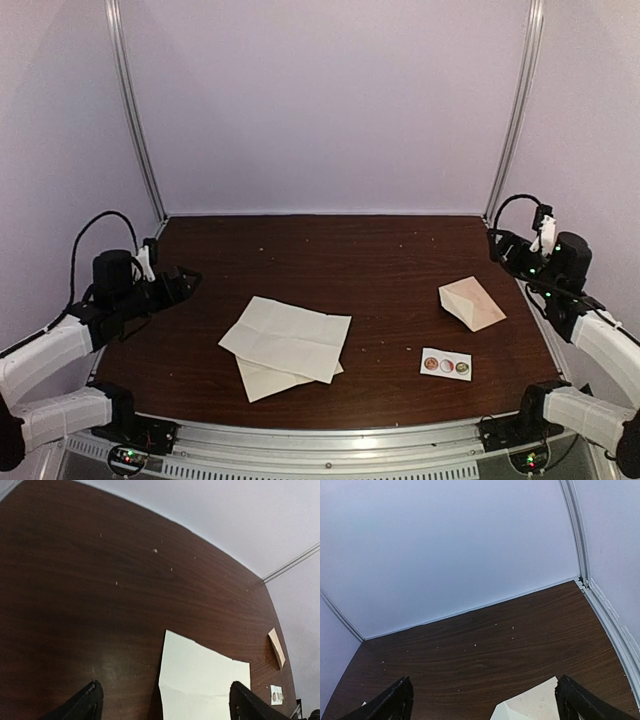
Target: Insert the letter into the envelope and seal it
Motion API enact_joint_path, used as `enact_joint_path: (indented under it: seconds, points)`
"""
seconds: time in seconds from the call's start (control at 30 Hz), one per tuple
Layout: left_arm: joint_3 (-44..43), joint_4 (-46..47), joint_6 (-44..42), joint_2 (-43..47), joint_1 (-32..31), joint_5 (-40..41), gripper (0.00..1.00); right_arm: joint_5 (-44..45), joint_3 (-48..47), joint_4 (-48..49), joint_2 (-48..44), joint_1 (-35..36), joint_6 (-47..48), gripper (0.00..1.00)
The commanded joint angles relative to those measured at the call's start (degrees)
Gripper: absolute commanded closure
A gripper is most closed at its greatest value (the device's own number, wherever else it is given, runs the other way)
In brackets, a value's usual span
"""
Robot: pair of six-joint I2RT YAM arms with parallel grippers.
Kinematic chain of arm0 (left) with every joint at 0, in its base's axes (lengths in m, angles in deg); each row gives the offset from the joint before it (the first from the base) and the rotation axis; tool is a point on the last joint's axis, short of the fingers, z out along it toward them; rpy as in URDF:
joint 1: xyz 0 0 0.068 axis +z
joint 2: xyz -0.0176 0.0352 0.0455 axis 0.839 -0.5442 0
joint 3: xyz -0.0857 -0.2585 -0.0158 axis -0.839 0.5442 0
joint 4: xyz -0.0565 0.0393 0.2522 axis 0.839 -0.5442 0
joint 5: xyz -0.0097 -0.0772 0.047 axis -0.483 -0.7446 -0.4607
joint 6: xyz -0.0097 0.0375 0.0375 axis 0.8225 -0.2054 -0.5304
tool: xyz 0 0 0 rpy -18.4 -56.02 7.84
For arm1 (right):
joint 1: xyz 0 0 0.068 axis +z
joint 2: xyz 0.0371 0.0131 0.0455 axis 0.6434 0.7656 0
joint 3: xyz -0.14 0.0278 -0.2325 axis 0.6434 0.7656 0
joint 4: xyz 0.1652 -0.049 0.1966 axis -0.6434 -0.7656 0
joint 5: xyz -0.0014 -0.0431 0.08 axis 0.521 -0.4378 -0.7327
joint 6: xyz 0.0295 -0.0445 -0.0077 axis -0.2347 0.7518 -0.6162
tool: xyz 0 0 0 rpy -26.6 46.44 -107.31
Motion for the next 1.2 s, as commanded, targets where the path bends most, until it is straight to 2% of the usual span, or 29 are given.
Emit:
enact_joint_path:
  seconds: [0.0, 0.2, 0.4, 0.57, 0.83, 0.97, 1.0, 1.1, 1.17]
  points:
    - [6.6, 12.1, 11.1, -3.6, -4.9, -1.4, 0.13, -4.5, 1.0, 0.7, 0.8, 2.6, -1.6, 0.00]
    - [9.8, 15.2, 14.7, -7.9, -8.8, -1.8, 0.18, -2.6, 2.2, 1.4, 1.2, 4.7, -1.4, 0.00]
    - [10.3, 17.0, 15.4, -14.1, -11.7, -3.5, 0.32, -2.1, 2.3, 2.0, 2.6, 5.7, -1.3, 0.00]
    - [11.0, 17.7, 16.7, -15.6, -12.3, -2.8, 0.38, -1.4, 1.9, 1.3, 2.9, 6.0, -0.5, 0.00]
    - [11.2, 19.4, 17.3, -20.4, -13.5, -5.3, 0.43, -0.9, 2.0, 1.0, 2.9, 6.1, 0.1, 0.00]
    - [11.1, 21.4, 17.8, -22.1, -14.6, -5.5, 0.48, -0.8, 1.6, 0.8, 3.1, 6.1, 0.3, 0.00]
    - [11.0, 22.1, 18.1, -22.7, -15.2, -5.7, 0.51, -0.6, 1.7, 0.8, 3.2, 6.1, 0.3, 0.00]
    - [10.1, 24.2, 18.5, -25.7, -16.6, -6.6, 0.68, 0.2, 1.9, 0.8, 3.7, 6.1, 0.4, 0.00]
    - [9.3, 25.1, 18.5, -27.6, -17.4, -7.3, 0.73, 0.3, 1.9, 0.8, 4.0, 6.1, 0.5, 0.00]
